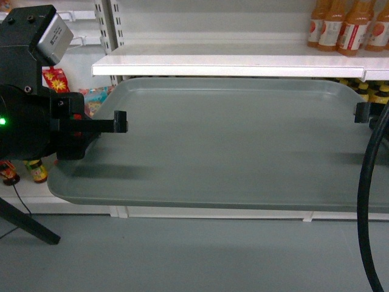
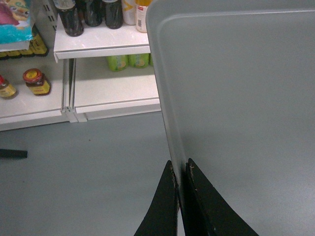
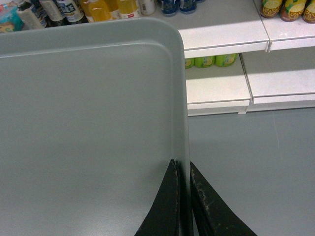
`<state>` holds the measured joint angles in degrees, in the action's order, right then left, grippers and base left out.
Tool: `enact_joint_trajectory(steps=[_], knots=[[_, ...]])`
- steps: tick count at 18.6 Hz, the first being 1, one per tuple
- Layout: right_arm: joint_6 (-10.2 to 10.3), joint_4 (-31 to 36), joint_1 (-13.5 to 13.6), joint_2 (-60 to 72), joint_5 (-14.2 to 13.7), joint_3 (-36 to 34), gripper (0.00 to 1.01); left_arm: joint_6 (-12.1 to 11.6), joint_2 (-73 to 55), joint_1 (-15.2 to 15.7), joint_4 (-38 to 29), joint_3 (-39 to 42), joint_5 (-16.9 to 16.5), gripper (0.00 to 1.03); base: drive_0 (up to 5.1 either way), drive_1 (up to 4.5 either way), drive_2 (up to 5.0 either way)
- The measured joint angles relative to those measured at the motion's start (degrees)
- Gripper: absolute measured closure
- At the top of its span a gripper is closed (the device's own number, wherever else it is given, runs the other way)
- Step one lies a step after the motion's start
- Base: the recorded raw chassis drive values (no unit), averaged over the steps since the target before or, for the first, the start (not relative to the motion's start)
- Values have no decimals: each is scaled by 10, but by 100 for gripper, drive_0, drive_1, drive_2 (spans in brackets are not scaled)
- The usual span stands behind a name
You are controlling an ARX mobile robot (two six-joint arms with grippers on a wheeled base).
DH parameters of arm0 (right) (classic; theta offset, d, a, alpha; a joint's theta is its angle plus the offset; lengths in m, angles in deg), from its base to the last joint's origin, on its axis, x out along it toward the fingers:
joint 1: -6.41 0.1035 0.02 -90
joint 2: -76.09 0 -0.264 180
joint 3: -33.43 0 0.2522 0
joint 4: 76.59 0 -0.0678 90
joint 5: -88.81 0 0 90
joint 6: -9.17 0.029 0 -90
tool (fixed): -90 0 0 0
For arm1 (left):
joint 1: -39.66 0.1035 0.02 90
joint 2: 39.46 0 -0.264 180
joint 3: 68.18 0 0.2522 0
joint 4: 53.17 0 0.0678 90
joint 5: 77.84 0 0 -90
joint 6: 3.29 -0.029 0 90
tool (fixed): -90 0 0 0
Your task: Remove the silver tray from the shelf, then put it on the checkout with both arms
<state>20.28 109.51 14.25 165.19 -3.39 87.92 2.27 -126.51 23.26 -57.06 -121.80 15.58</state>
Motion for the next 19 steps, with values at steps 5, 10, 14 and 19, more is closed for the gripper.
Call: enact_joint_trajectory(steps=[5,10,14,19], knots=[[0,3,0,0,1,0,98,0,0,2,-4,0,-1,100,8,-407,423],[0,2,0,0,0,0,98,0,0,0,-3,0,0,100,4,-412,419],[0,-1,0,0,0,0,98,0,0,1,1,0,0,100,-1,-416,414],[0,1,0,0,1,0,98,0,0,2,0,0,0,100,3,-412,419]])
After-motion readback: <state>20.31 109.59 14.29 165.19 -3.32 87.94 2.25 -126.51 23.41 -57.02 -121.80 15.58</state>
